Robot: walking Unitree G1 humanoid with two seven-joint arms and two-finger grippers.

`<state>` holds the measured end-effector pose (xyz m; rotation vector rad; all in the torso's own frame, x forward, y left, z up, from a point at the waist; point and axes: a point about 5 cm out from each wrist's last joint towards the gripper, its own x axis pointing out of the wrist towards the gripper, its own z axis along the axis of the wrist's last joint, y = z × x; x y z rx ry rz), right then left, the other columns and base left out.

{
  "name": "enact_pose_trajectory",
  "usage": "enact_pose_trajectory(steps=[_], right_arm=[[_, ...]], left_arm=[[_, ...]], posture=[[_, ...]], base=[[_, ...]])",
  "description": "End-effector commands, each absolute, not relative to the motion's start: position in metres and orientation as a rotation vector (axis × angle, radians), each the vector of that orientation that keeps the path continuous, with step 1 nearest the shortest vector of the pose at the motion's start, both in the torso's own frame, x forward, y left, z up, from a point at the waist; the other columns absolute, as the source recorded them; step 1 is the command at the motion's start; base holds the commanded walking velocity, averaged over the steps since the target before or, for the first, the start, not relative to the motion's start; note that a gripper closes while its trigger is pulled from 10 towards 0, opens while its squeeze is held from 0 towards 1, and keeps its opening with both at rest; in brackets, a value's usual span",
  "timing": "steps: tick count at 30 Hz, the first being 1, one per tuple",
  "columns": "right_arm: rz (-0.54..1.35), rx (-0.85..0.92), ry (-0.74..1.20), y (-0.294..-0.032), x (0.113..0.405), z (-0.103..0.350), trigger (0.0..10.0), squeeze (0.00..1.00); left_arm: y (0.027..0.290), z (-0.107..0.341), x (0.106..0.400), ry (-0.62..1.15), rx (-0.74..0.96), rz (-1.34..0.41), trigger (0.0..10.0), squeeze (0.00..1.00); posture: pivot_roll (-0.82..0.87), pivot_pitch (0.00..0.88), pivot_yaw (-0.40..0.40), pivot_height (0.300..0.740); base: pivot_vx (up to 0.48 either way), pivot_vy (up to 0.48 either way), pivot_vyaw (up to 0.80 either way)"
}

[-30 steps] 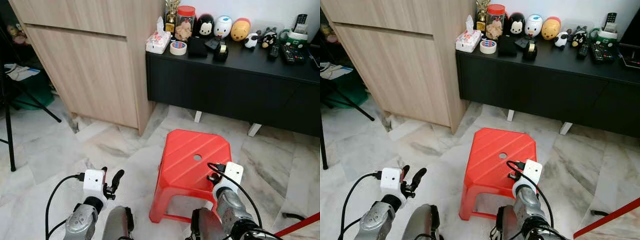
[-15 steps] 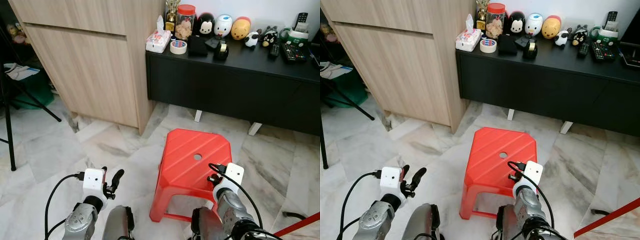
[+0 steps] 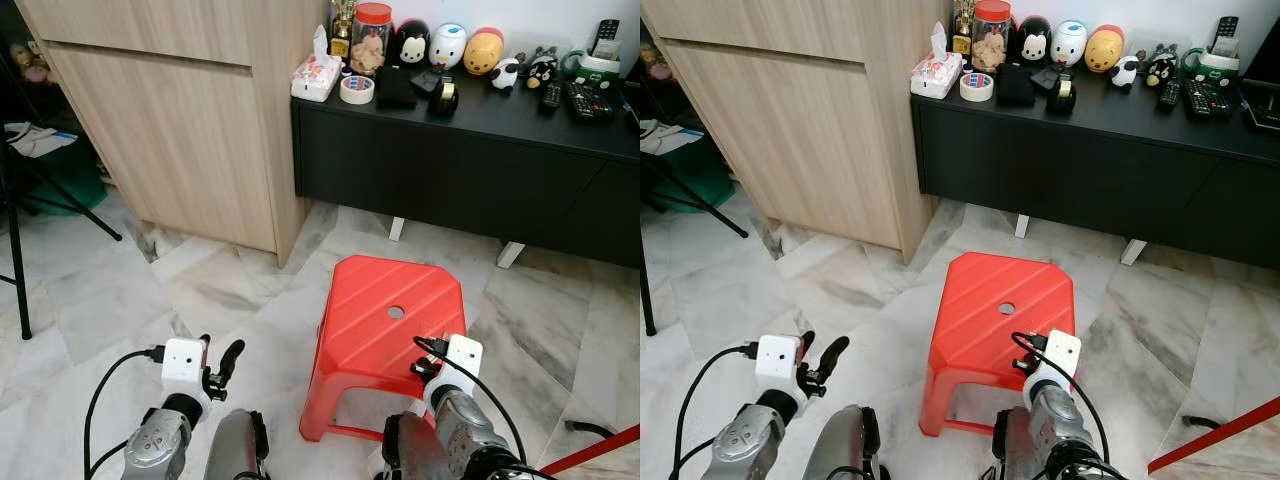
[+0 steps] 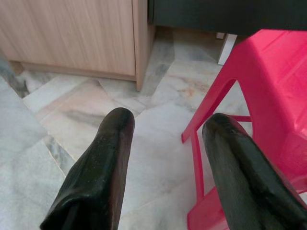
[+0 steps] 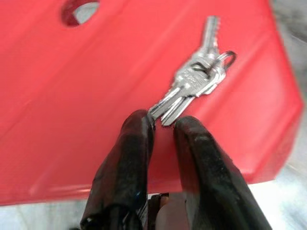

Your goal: Hang keys on a hook

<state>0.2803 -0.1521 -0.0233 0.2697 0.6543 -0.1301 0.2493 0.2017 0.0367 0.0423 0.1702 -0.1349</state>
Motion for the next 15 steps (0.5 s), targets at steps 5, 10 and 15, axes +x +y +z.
enact_pose_trajectory(steps=[5, 10, 15], right_arm=[[-0.099, 0.269, 0.683, -0.146, 0.273, -0.030, 10.0, 0.00], [-0.069, 0.265, 0.687, -0.141, 0.271, -0.031, 10.0, 0.00], [-0.037, 0.270, 0.693, -0.136, 0.270, -0.032, 10.0, 0.00]], left_arm=[[0.201, 0.033, 0.244, 0.200, 0.058, -0.148, 10.0, 0.00], [0.202, 0.032, 0.245, 0.205, 0.062, -0.148, 10.0, 0.00], [0.202, 0.033, 0.246, 0.205, 0.068, -0.151, 10.0, 0.00]], posture=[[0.12, 0.155, -0.009, 0.587], [0.12, 0.151, -0.009, 0.587], [0.12, 0.147, -0.010, 0.587]], base=[[0.000, 0.000, 0.00], [0.000, 0.000, 0.00], [0.000, 0.000, 0.00]])
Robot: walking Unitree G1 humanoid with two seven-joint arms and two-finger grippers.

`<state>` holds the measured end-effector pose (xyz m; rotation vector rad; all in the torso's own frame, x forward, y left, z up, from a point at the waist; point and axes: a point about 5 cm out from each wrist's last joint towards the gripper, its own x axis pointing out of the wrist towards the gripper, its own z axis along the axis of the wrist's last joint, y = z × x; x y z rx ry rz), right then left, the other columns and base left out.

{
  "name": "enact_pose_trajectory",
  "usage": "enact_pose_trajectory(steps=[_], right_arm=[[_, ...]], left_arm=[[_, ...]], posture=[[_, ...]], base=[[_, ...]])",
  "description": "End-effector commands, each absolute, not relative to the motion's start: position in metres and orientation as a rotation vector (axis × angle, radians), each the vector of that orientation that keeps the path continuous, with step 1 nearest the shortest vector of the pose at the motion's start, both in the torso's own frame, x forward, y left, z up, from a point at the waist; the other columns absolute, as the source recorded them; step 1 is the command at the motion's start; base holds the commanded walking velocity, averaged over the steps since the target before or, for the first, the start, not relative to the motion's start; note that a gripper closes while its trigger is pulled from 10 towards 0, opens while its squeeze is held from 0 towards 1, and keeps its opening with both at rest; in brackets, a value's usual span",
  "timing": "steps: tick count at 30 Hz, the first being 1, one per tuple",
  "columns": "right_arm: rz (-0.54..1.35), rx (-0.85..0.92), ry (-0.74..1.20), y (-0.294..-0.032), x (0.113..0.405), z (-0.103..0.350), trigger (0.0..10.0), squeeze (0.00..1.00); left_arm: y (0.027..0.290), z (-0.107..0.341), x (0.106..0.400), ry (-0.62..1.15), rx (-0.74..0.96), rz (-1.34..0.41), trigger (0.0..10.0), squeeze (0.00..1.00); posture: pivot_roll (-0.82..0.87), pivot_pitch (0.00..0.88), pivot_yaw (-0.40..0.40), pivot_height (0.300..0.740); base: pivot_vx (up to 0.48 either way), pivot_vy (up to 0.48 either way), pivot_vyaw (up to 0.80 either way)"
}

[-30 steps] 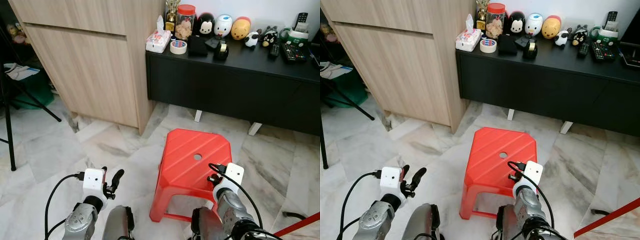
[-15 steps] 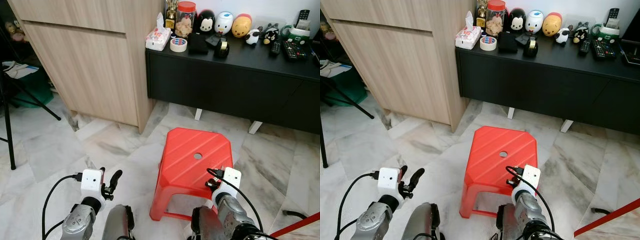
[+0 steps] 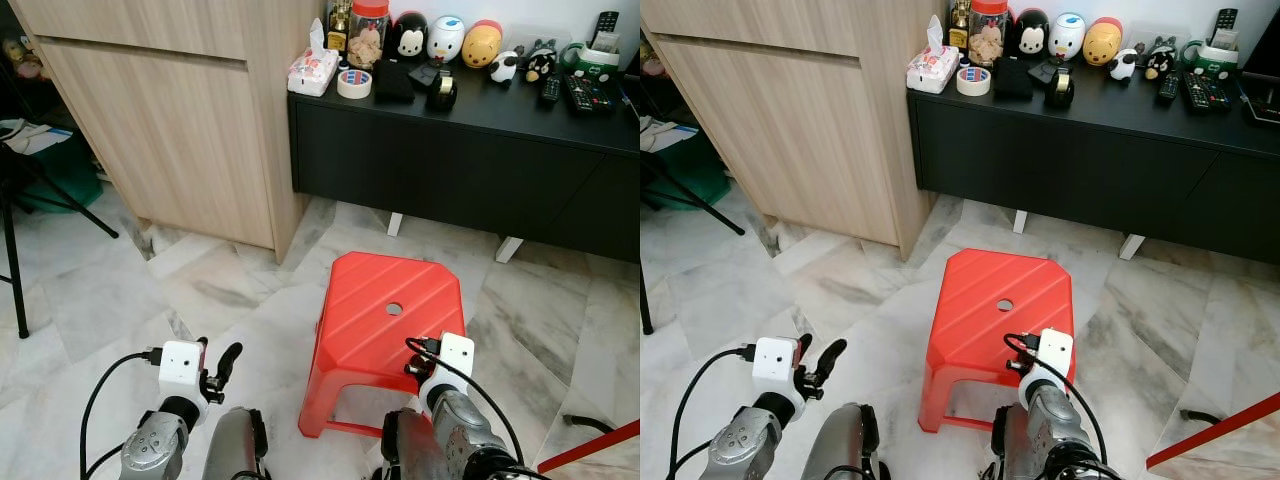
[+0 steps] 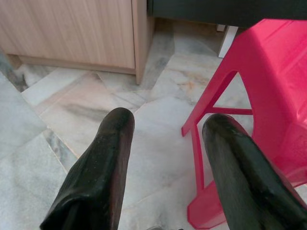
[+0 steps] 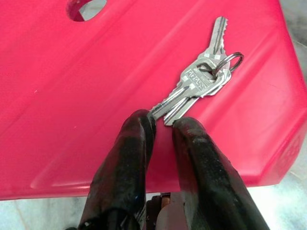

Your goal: Hang keys on a hook

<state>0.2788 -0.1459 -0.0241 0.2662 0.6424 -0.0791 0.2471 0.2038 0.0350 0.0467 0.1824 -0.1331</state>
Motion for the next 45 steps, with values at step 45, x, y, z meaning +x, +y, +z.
enact_pose_trajectory(steps=[45], right_arm=[[-0.047, 0.213, 0.431, -0.144, 0.288, -0.006, 10.0, 0.00]], left_arm=[[0.203, 0.028, 0.255, 0.201, 0.089, -0.163, 10.0, 0.00]], posture=[[0.11, 0.116, -0.017, 0.587]], base=[[0.000, 0.000, 0.00]])
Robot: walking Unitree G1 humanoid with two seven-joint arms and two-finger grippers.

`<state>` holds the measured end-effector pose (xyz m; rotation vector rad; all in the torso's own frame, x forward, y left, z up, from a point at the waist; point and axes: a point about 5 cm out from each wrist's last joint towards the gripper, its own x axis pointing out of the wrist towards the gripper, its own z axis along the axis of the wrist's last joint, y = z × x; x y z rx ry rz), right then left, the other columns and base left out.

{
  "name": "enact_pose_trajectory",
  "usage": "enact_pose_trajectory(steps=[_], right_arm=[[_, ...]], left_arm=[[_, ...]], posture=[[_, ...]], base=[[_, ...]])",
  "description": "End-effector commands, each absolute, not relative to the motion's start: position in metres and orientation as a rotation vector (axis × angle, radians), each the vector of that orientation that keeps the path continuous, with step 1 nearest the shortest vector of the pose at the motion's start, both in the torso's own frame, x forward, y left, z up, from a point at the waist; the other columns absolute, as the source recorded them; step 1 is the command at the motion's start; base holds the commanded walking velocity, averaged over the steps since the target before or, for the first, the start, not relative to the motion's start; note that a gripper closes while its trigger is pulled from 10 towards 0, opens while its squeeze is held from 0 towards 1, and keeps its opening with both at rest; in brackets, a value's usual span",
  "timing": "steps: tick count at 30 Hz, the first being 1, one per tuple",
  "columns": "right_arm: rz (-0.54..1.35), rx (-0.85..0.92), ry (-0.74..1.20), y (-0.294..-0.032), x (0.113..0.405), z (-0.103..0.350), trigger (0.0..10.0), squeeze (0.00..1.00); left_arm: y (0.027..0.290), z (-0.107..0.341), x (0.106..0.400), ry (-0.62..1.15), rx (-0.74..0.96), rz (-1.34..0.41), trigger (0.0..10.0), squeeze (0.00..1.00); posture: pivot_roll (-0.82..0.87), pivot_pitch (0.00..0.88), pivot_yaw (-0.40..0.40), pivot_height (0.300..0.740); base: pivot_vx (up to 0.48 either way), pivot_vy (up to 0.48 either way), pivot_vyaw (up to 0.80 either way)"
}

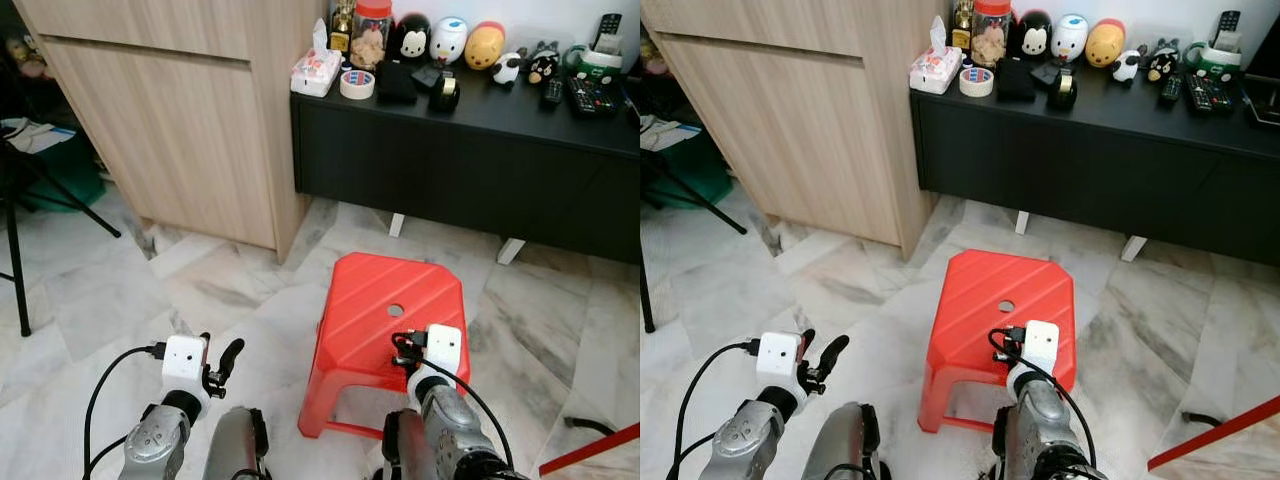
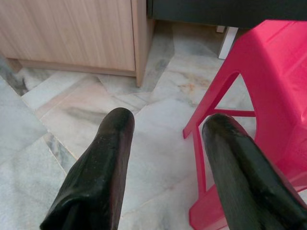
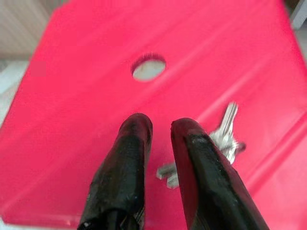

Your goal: Hang keys on a hook

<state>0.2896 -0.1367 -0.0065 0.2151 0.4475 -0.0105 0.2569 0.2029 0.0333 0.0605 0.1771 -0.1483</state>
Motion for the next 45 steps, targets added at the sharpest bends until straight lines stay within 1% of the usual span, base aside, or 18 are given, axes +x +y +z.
enact_pose_trajectory(steps=[1, 3, 5, 6, 7, 8, 9, 11, 14, 19, 20, 21, 22, 33, 45], right_arm=[[-0.047, 0.213, 0.431, -0.144, 0.288, -0.006, 10.0, 0.00], [-0.105, 0.203, 0.417, -0.153, 0.293, -0.002, 10.0, 0.00], [-0.111, 0.217, 0.416, -0.154, 0.294, -0.001, 10.0, 0.00], [-0.112, 0.192, 0.435, -0.155, 0.295, -0.002, 10.0, 0.11], [-0.112, 0.171, 0.448, -0.156, 0.295, -0.002, 10.0, 0.11], [-0.114, 0.170, 0.450, -0.157, 0.296, -0.001, 10.0, 0.92], [-0.117, 0.157, 0.454, -0.158, 0.298, 0.000, 10.0, 1.00], [-0.145, 0.120, 0.481, -0.162, 0.300, 0.000, 10.0, 1.00], [-0.172, 0.133, 0.503, -0.166, 0.302, 0.001, 10.0, 1.00], [-0.176, 0.155, 0.539, -0.165, 0.303, 0.000, 10.0, 1.00], [-0.175, 0.162, 0.548, -0.164, 0.302, 0.000, 10.0, 0.96], [-0.174, 0.167, 0.554, -0.164, 0.302, -0.001, 10.0, 0.96], [-0.177, 0.181, 0.567, -0.163, 0.302, -0.002, 10.0, 0.00], [-0.190, 0.228, 0.616, -0.163, 0.297, -0.007, 10.0, 0.00], [-0.175, 0.222, 0.669, -0.160, 0.293, -0.013, 10.0, 0.00]], left_arm=[[0.203, 0.028, 0.255, 0.201, 0.089, -0.163, 10.0, 0.00], [0.202, 0.027, 0.255, 0.202, 0.088, -0.164, 10.0, 0.00], [0.202, 0.027, 0.255, 0.204, 0.087, -0.164, 10.0, 0.00], [0.202, 0.026, 0.255, 0.205, 0.087, -0.165, 10.0, 0.00], [0.202, 0.026, 0.255, 0.206, 0.088, -0.165, 10.0, 0.00], [0.201, 0.026, 0.255, 0.206, 0.087, -0.166, 10.0, 0.00], [0.201, 0.026, 0.255, 0.206, 0.087, -0.166, 10.0, 0.00], [0.202, 0.025, 0.255, 0.207, 0.087, -0.166, 10.0, 0.00], [0.203, 0.024, 0.253, 0.209, 0.088, -0.164, 10.0, 0.00], [0.205, 0.023, 0.252, 0.211, 0.090, -0.163, 10.0, 0.00], [0.205, 0.023, 0.252, 0.212, 0.090, -0.163, 10.0, 0.00], [0.205, 0.023, 0.252, 0.211, 0.091, -0.163, 10.0, 0.00], [0.205, 0.023, 0.252, 0.211, 0.091, -0.164, 10.0, 0.00], [0.205, 0.021, 0.252, 0.214, 0.093, -0.168, 10.0, 0.00], [0.205, 0.020, 0.250, 0.220, 0.094, -0.168, 10.0, 0.00]], posture=[[0.11, 0.116, -0.017, 0.587], [0.10, 0.115, -0.017, 0.587], [0.10, 0.115, -0.017, 0.587], [0.10, 0.114, -0.016, 0.587], [0.10, 0.114, -0.016, 0.587], [0.11, 0.114, -0.016, 0.587], [0.11, 0.115, -0.017, 0.587], [0.11, 0.115, -0.017, 0.587], [0.11, 0.115, -0.017, 0.587], [0.11, 0.120, -0.016, 0.587], [0.11, 0.120, -0.016, 0.587], [0.11, 0.120, -0.016, 0.587], [0.11, 0.120, -0.016, 0.587], [0.11, 0.120, -0.014, 0.587], [0.11, 0.126, -0.014, 0.587]], base=[[0.000, 0.000, 0.00], [0.000, 0.000, 0.00], [0.000, 0.000, 0.00], [0.000, 0.000, 0.00], [0.000, 0.000, 0.00], [0.000, 0.000, 0.00], [0.000, 0.000, 0.00], [0.000, 0.000, 0.00], [0.000, 0.000, 0.00], [0.000, 0.000, 0.00], [0.000, 0.000, 0.00], [0.000, 0.000, 0.00], [0.000, 0.000, 0.00], [0.000, 0.000, 0.00], [0.000, 0.000, 0.00]])
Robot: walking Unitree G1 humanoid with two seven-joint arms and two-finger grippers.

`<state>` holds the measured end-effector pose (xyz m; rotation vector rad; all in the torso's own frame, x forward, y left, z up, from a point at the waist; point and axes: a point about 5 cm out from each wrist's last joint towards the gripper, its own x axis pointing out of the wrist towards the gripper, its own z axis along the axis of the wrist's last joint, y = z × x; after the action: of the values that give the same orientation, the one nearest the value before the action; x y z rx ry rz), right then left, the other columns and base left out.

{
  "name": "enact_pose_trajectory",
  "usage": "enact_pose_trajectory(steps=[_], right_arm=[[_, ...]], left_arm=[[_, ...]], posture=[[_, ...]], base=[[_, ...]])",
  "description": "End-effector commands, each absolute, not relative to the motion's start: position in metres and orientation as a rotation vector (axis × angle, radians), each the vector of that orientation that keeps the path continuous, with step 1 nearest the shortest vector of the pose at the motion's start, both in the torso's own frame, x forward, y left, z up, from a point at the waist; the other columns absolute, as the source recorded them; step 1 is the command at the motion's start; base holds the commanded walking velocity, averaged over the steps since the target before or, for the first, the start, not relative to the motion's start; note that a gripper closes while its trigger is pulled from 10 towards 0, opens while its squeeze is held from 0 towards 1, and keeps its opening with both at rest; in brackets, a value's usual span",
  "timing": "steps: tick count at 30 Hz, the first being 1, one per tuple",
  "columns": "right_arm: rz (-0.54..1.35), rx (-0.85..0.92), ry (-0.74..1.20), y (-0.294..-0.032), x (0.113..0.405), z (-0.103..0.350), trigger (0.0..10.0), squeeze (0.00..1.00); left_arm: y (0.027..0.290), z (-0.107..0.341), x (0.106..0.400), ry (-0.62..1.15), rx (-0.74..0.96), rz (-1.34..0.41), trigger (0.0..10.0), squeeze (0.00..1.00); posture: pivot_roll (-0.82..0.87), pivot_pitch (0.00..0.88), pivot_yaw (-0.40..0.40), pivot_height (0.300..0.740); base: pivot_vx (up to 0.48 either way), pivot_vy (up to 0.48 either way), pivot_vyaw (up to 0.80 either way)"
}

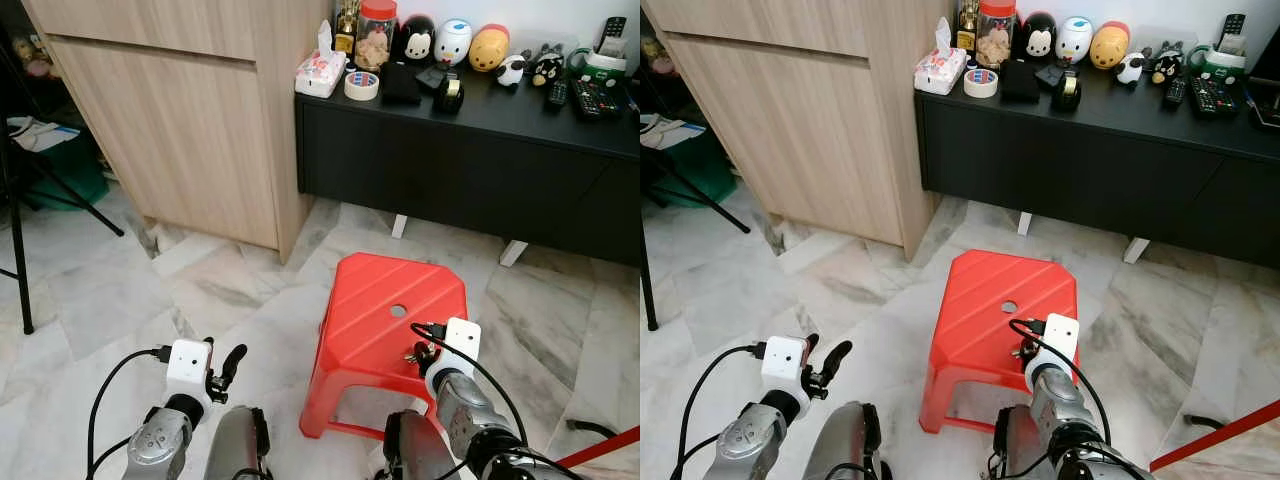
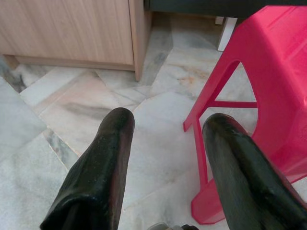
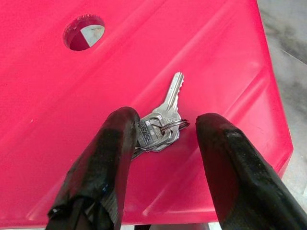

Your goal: Hang keys on a hook

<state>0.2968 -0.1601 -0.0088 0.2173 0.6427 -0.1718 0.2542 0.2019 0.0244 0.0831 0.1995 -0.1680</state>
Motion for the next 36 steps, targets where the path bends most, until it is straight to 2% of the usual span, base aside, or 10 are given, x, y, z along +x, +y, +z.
enact_pose_trajectory(steps=[1, 17, 18, 21, 22, 23, 25, 26, 27, 36], right_arm=[[-0.175, 0.222, 0.669, -0.160, 0.293, -0.013, 10.0, 0.00], [-0.197, 0.233, 0.661, -0.162, 0.293, -0.013, 10.0, 0.00], [-0.200, 0.239, 0.662, -0.162, 0.293, -0.013, 3.5, 0.00], [-0.207, 0.242, 0.666, -0.162, 0.292, -0.014, 1.3, 0.00], [-0.209, 0.242, 0.667, -0.162, 0.292, -0.014, 1.3, 0.00], [-0.215, 0.244, 0.670, -0.162, 0.291, -0.014, 3.2, 0.00], [-0.218, 0.245, 0.671, -0.162, 0.291, -0.014, 3.2, 0.00], [-0.222, 0.250, 0.670, -0.162, 0.291, -0.014, 7.4, 0.00], [-0.222, 0.257, 0.663, -0.162, 0.292, -0.014, 10.0, 0.00], [-0.211, 0.246, 0.629, -0.160, 0.294, -0.011, 10.0, 0.00]], left_arm=[[0.205, 0.020, 0.250, 0.220, 0.094, -0.168, 10.0, 0.00], [0.204, 0.016, 0.246, 0.226, 0.092, -0.169, 10.0, 0.00], [0.204, 0.016, 0.246, 0.227, 0.092, -0.169, 10.0, 0.00], [0.204, 0.015, 0.245, 0.227, 0.092, -0.169, 10.0, 0.00], [0.205, 0.015, 0.245, 0.228, 0.092, -0.169, 10.0, 0.00], [0.205, 0.014, 0.244, 0.229, 0.093, -0.169, 10.0, 0.00], [0.205, 0.014, 0.244, 0.229, 0.093, -0.169, 10.0, 0.00], [0.205, 0.014, 0.243, 0.230, 0.092, -0.169, 10.0, 0.00], [0.206, 0.013, 0.243, 0.229, 0.093, -0.168, 10.0, 0.00], [0.208, 0.013, 0.239, 0.227, 0.099, -0.169, 10.0, 0.00]], posture=[[0.11, 0.126, -0.014, 0.587], [0.11, 0.130, -0.012, 0.587], [0.11, 0.131, -0.012, 0.587], [0.11, 0.132, -0.011, 0.587], [0.11, 0.133, -0.011, 0.587], [0.11, 0.135, -0.011, 0.587], [0.11, 0.135, -0.011, 0.587], [0.11, 0.137, -0.011, 0.587], [0.11, 0.139, -0.011, 0.587], [0.11, 0.160, -0.013, 0.587]], base=[[0.000, 0.000, 0.00], [0.000, 0.000, 0.00], [0.000, 0.000, 0.00], [0.000, 0.000, 0.00], [0.000, 0.000, 0.00], [0.000, 0.000, 0.00], [0.000, 0.000, 0.00], [0.000, 0.000, 0.00], [0.000, 0.000, 0.00], [0.000, 0.000, 0.00]])
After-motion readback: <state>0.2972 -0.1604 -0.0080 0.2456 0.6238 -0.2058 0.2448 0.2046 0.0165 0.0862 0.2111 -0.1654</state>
